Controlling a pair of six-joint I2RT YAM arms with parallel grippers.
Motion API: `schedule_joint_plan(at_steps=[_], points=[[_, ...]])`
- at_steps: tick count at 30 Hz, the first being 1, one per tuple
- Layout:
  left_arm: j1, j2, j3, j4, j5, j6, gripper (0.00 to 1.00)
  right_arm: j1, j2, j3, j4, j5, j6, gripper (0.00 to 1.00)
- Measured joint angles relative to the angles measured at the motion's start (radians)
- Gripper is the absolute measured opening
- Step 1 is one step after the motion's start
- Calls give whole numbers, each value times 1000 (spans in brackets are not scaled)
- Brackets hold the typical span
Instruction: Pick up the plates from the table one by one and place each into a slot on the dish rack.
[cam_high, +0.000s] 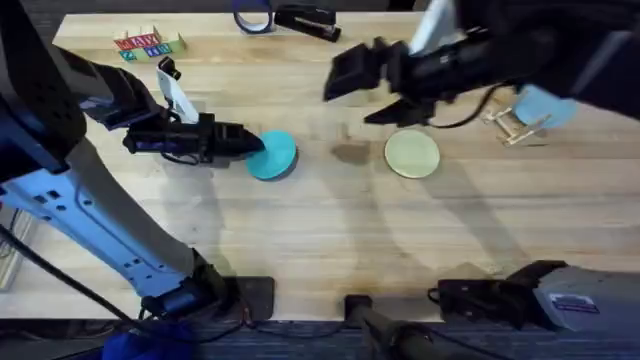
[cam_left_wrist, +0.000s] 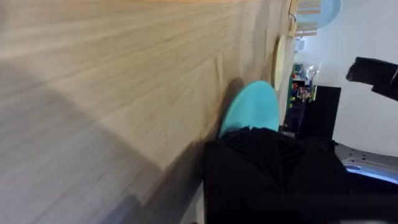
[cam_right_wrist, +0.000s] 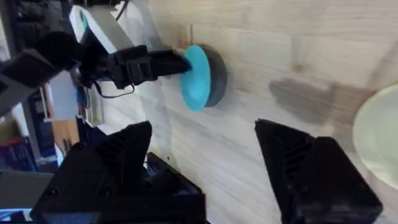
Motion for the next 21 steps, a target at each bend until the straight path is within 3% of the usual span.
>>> schedule_joint_plan(at_steps=[10,21], points=[[0,0,0,0,0,0,38,144,228,0,152,-2,46,995],[0,0,0,0,0,0,38,204,367,0,243,7,89,995]])
